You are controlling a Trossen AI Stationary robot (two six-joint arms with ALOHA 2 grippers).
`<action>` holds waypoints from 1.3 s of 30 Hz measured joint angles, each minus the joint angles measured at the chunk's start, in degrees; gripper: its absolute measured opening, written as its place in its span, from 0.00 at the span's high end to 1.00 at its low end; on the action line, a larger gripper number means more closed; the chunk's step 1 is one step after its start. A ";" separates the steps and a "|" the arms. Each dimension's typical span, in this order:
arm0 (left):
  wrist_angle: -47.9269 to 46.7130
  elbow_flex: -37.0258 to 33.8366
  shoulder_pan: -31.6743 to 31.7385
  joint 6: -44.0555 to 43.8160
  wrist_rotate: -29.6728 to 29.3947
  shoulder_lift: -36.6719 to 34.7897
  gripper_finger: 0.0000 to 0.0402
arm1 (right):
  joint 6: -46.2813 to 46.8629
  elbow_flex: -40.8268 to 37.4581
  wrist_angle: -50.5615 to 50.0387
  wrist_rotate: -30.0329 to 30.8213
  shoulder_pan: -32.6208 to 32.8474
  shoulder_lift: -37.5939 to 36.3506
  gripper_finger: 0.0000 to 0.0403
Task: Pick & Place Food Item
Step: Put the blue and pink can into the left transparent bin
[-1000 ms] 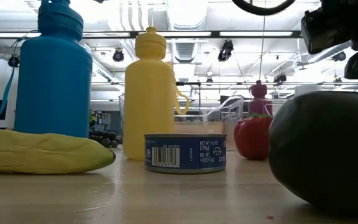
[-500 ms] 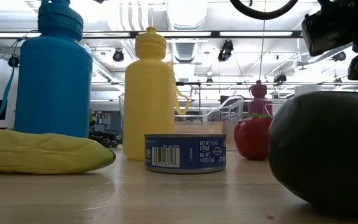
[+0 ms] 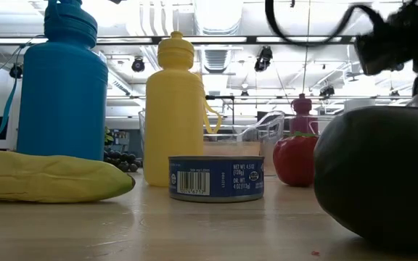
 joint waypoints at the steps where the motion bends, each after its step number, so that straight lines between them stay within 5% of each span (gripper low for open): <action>1: 0.00 0.00 0.00 0.00 0.00 0.00 0.68 | 0.01 -0.08 -0.08 0.00 0.00 -0.01 0.98; 39: 0.00 0.00 -0.02 0.00 0.00 0.02 0.68 | 3.02 -4.87 0.87 0.22 0.07 -0.64 0.98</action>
